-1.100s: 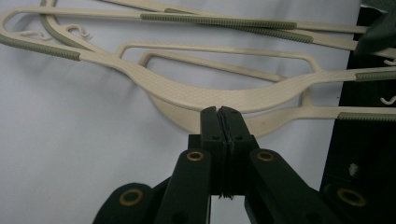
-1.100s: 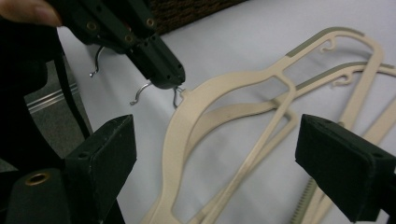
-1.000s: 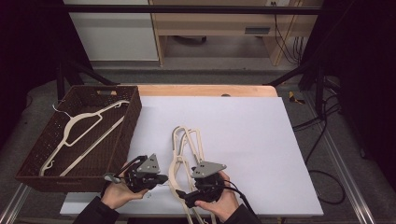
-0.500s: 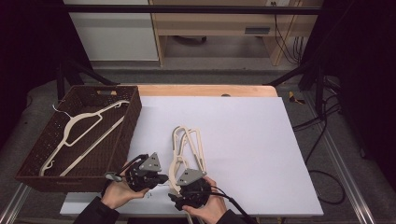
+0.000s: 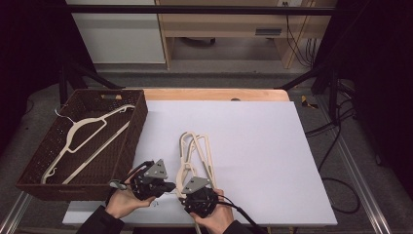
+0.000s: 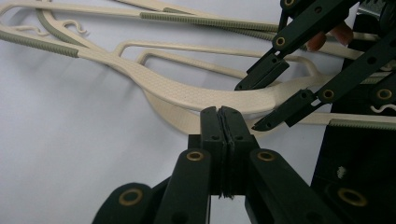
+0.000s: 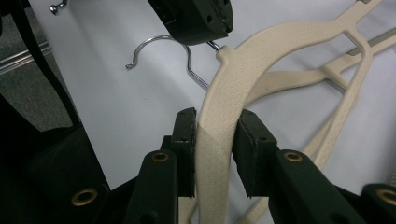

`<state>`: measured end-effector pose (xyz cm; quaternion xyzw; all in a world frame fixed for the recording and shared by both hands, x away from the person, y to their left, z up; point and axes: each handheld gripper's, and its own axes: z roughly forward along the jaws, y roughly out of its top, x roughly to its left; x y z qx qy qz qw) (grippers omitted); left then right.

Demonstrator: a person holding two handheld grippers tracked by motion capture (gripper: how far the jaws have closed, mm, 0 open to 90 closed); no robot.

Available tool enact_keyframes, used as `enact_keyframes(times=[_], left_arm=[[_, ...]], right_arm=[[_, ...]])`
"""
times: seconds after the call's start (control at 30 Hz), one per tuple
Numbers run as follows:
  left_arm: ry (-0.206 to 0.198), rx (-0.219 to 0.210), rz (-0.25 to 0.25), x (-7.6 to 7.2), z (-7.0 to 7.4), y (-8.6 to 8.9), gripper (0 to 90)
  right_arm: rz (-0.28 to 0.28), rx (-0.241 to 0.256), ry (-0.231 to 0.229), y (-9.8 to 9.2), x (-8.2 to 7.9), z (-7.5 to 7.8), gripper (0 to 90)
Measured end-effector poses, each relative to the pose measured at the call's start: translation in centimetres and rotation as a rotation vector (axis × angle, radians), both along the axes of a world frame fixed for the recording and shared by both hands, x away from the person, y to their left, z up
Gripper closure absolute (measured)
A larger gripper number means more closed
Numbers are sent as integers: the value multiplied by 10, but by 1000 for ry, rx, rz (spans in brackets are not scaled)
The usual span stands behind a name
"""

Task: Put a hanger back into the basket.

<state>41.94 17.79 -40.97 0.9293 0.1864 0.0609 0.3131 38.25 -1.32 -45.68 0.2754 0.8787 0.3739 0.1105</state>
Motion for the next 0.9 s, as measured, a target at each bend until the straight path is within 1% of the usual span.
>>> enact_keyframes(times=[0.03, 0.07, 0.1, 0.13, 0.17, 0.2, 0.23, 0.27, 0.3, 0.33, 0.37, 0.4, 0.43, 0.53, 0.57, 0.63, 0.7, 0.73, 0.8, 0.9], left_arm=[[0, -9, 3, 0, 0, 0, 885], [0, -7, 2, 0, 1, 0, 883], [-5, -13, -1, 0, 2, 2, 879], [-10, -30, 1, 0, 4, 3, 875], [-28, -53, 14, -1, 6, 5, 829], [-42, -99, 48, -2, 9, 7, 753], [-51, -120, 58, -3, 12, 9, 692], [-70, -153, 72, -4, 16, 12, 654], [-91, -194, 95, -5, 20, 15, 570], [-111, -233, 114, -6, 26, 21, 517], [-132, -256, 126, -7, 29, 24, 461], [-163, -281, 147, -8, 34, 29, 420], [-185, -304, 166, -8, 38, 35, 367], [-238, -362, 219, -10, 48, 51, 269], [-246, -379, 235, -11, 50, 57, 252], [-259, -401, 264, -11, 53, 66, 216], [-263, -420, 281, -12, 55, 73, 204], [-267, -422, 286, -11, 55, 76, 196], [-269, -426, 291, -11, 54, 77, 182], [-264, -409, 292, -10, 50, 75, 158]], right_arm=[[-8, -4, 2, 0, -1, 1, 712], [-12, -6, 1, 0, -1, 1, 714], [-17, -3, 3, 0, -1, 2, 716], [-17, -2, 4, -1, -1, 2, 718], [-12, 2, 0, -2, -1, 3, 720], [-22, 0, 0, -2, -2, 4, 723], [-18, 10, 2, -4, -2, 5, 726], [-26, 7, 1, -5, -2, 6, 727], [-25, 8, -2, -6, -2, 6, 728], [-34, 13, -1, -7, -2, 7, 730], [-35, 11, -3, -9, -2, 10, 732], [-38, 13, -2, -10, -2, 11, 733], [-45, 17, -10, -12, -2, 13, 735], [-58, 20, -23, -19, -1, 20, 742], [-67, 22, -27, -22, -1, 22, 745], [-81, 27, -40, -27, 1, 28, 750], [-101, 35, -41, -33, 2, 33, 757], [-100, 35, -49, -37, 3, 36, 760], [-110, 37, -48, -44, 5, 41, 768], [-147, 48, -62, -55, 9, 48, 783]])
